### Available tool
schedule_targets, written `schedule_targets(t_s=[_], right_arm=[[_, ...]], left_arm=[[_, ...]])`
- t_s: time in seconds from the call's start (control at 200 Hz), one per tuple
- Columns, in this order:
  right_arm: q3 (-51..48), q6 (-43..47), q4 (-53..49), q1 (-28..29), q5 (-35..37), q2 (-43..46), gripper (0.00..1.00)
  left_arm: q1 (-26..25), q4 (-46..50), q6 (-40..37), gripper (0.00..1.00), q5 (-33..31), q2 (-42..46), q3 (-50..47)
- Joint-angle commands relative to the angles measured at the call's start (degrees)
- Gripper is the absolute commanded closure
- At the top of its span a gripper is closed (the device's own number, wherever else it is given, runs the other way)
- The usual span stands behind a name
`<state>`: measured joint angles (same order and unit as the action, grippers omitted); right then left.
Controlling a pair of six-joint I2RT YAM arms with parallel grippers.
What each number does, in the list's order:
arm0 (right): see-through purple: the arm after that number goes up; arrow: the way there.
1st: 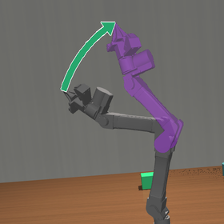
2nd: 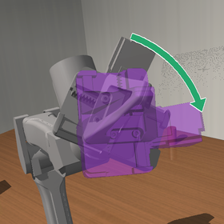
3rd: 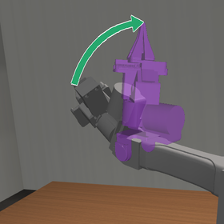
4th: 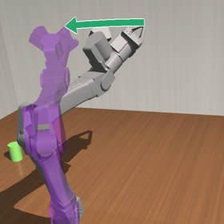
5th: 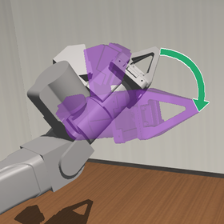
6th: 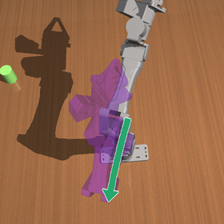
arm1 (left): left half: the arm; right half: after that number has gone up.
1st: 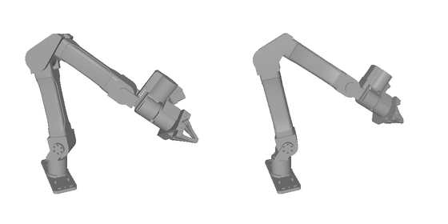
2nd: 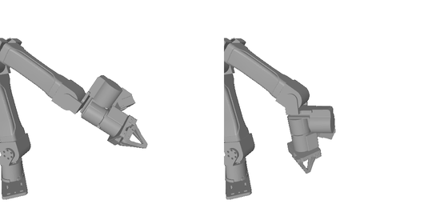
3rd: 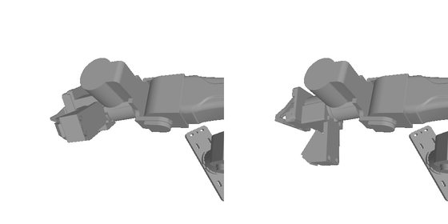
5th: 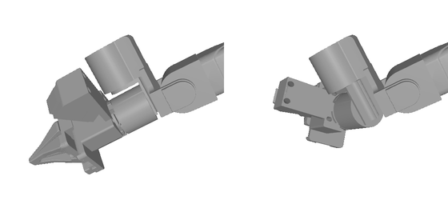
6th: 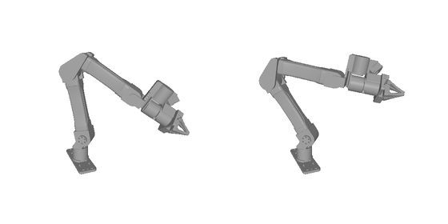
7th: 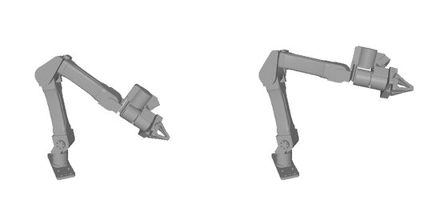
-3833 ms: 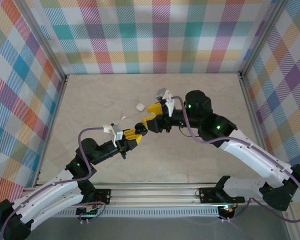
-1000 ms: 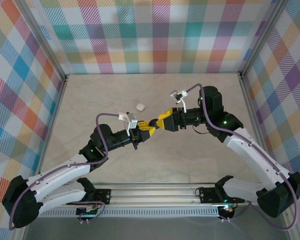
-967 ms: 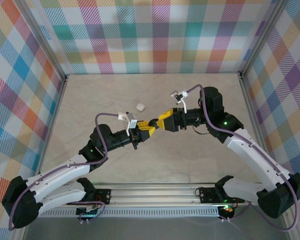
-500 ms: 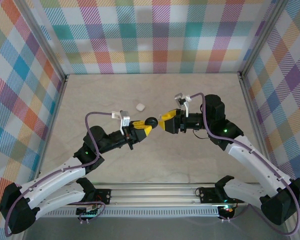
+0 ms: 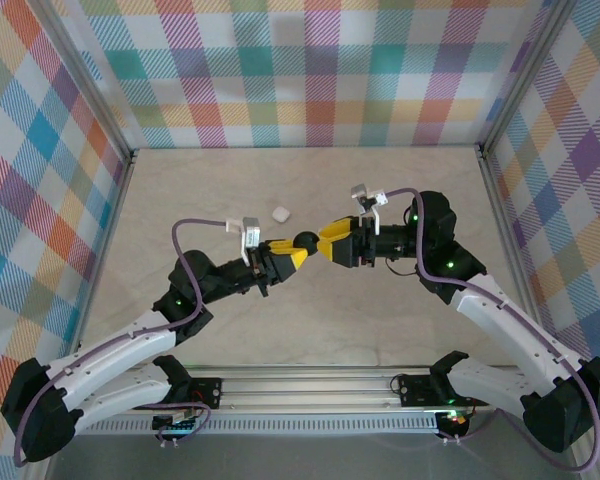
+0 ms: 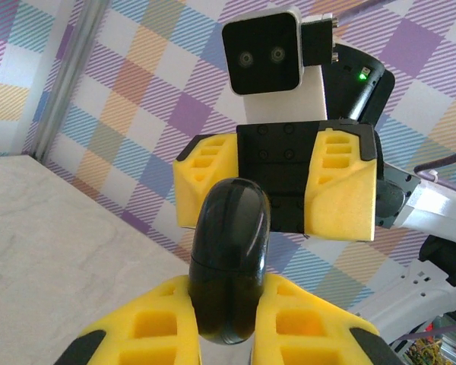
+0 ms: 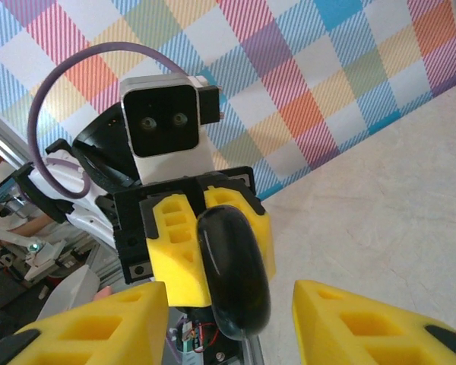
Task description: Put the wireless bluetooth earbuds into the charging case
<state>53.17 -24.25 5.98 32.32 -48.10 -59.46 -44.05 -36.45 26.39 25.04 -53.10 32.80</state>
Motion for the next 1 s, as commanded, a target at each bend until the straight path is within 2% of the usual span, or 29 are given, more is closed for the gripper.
schedule_targets(t_s=[0.0,0.305,0.45,0.555,0.74,0.865,0.92,0.995], right_arm=[[0.1,-0.8,3.4,0.1,-2.3,-1.1,0.55],[0.5,-2.7,5.0,0.1,-4.3,-4.3,0.66],[0.9,-5.2,7.0,0.2,-7.3,-6.2,0.74],[2.7,-5.6,5.1,0.2,-10.0,-8.0,0.76],[4.5,-6.6,4.3,0.2,-12.7,-10.4,0.87],[5.8,-5.5,2.0,0.2,-12.1,-11.5,0.92],[6.1,-4.4,0.3,0.2,-10.8,-11.6,0.94],[6.9,-2.4,-3.1,0.0,-8.5,-11.4,0.96]], left_arm=[[0.5,-5.1,2.3,1.00,1.6,-0.5,2.0],[0.5,-5.7,2.7,1.00,3.3,-1.1,2.8],[0.5,-5.5,3.0,1.00,4.4,-1.9,3.1],[0.5,-5.4,3.1,1.00,4.4,-2.2,3.4],[0.5,-4.1,3.0,1.00,4.4,-2.9,4.4],[0.5,-2.9,2.6,1.00,3.7,-3.9,4.6],[0.5,-1.6,1.8,0.94,3.1,-3.9,4.9],[0.5,0.8,0.8,0.70,1.8,-3.7,5.2]])
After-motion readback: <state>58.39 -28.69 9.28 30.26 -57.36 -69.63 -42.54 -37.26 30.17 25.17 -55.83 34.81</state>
